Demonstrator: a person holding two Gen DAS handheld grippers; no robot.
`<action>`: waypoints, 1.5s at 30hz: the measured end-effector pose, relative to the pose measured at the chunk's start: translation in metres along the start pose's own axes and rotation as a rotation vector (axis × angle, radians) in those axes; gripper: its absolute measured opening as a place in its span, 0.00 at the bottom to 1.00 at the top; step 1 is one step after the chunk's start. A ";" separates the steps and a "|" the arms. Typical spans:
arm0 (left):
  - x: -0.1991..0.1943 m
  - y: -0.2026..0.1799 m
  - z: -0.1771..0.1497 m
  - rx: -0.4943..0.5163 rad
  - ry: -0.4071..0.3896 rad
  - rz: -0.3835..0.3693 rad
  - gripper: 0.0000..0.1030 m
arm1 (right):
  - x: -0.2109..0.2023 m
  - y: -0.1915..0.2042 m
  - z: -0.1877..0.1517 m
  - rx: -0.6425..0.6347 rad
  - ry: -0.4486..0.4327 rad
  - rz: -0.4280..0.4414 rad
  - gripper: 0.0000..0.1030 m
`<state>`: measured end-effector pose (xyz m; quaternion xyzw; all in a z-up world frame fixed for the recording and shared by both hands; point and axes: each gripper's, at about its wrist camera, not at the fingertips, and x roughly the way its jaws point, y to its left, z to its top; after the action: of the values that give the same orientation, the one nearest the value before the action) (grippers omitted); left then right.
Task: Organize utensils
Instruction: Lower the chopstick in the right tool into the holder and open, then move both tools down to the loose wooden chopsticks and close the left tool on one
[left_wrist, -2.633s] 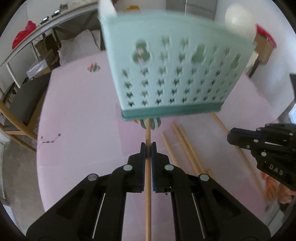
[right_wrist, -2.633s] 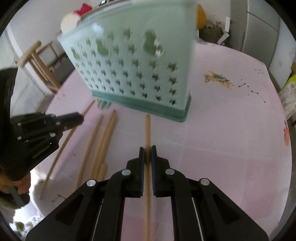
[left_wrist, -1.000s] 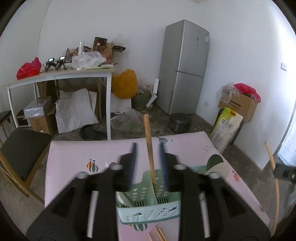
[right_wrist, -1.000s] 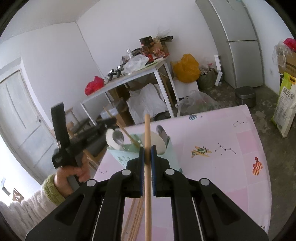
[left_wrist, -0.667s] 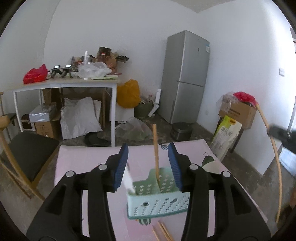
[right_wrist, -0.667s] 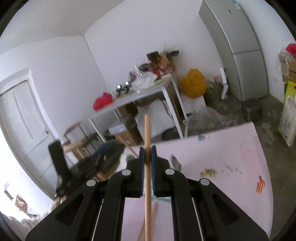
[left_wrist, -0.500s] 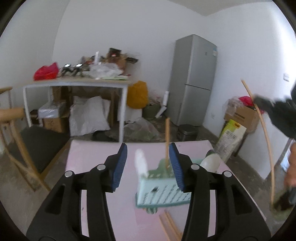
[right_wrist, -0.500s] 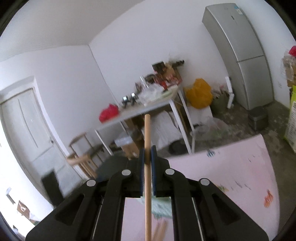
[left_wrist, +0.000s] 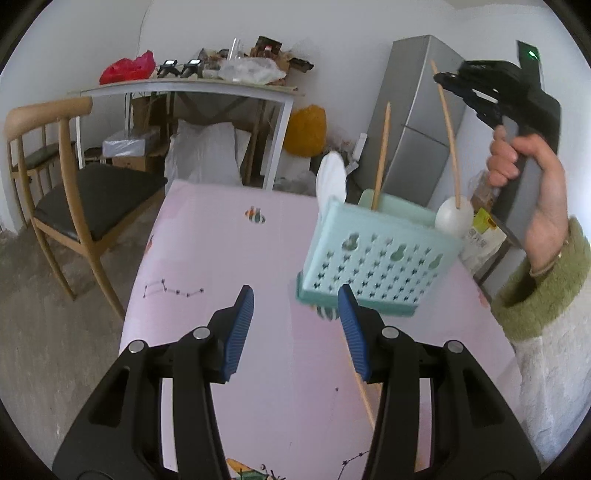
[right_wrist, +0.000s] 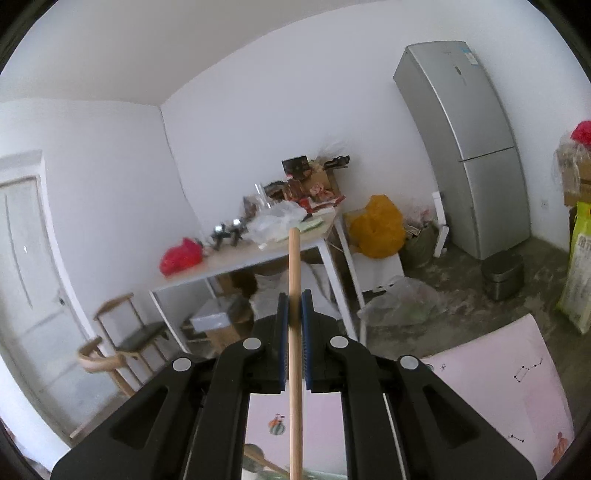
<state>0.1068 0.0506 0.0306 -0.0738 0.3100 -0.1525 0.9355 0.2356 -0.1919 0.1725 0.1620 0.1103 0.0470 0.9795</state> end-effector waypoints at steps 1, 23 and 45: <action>0.002 0.000 -0.003 0.002 0.004 0.001 0.44 | 0.004 0.002 -0.003 -0.017 -0.001 -0.006 0.07; 0.015 0.014 -0.016 -0.029 0.037 0.030 0.44 | 0.047 -0.008 -0.045 -0.080 0.129 -0.113 0.07; 0.012 -0.014 -0.030 0.014 0.110 -0.022 0.44 | -0.103 -0.015 -0.070 -0.194 0.171 -0.036 0.56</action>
<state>0.0944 0.0317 0.0029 -0.0624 0.3589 -0.1685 0.9159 0.1202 -0.1974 0.1241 0.0599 0.1910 0.0536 0.9783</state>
